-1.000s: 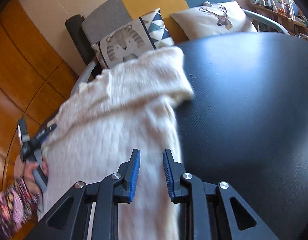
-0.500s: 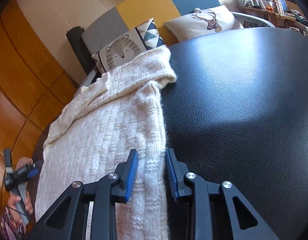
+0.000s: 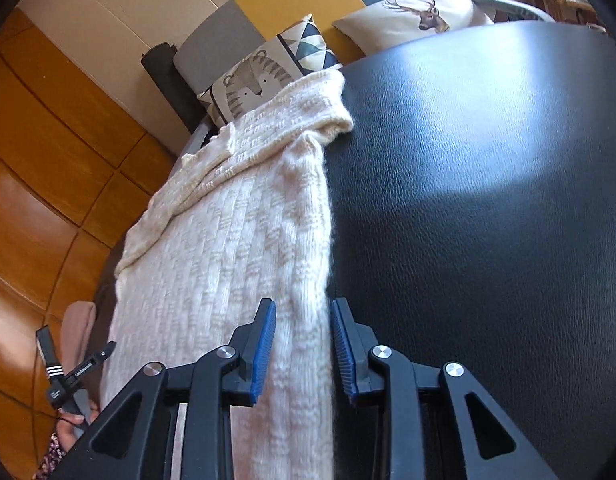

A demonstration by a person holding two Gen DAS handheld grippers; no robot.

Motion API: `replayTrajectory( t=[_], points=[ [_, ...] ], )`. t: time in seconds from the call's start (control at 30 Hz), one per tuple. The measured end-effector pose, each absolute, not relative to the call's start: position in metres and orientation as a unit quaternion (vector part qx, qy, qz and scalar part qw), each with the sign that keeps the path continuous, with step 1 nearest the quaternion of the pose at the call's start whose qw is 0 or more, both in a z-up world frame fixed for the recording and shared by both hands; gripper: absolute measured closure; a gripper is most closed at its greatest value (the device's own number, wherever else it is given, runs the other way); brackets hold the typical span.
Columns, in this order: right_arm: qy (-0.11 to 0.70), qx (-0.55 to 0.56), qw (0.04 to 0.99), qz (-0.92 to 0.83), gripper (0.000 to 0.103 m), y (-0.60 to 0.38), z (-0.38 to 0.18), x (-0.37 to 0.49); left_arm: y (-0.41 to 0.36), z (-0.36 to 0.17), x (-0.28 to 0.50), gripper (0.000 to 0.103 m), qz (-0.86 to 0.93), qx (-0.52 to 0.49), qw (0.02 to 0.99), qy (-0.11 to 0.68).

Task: Fold clothes

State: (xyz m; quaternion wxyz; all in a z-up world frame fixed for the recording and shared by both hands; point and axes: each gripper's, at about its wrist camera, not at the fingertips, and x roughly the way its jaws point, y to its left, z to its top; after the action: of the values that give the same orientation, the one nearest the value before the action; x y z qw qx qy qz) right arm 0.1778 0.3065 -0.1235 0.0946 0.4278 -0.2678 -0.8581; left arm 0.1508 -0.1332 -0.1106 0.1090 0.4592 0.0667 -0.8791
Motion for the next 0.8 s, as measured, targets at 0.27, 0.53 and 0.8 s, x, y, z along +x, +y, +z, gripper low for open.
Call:
replayTrajectory(
  t=[0.27, 0.53, 0.8],
  points=[
    [-0.358, 0.439, 0.141, -0.812, 0.074, 0.324, -0.136, 0.194, -0.137, -0.108, 0.165, 0.016, -0.878, 0.465, 0.093, 0.07],
    [-0.358, 0.467, 0.19, -0.786, 0.074, 0.318, -0.139, 0.201, -0.15, -0.105, 0.19, 0.016, -0.874, 0.477, 0.066, 0.063],
    [-0.324, 0.494, 0.255, -0.766, 0.074, 0.297, -0.142, 0.209, -0.157, -0.101, 0.211, 0.016, -0.868, 0.493, -0.024, 0.062]
  ],
)
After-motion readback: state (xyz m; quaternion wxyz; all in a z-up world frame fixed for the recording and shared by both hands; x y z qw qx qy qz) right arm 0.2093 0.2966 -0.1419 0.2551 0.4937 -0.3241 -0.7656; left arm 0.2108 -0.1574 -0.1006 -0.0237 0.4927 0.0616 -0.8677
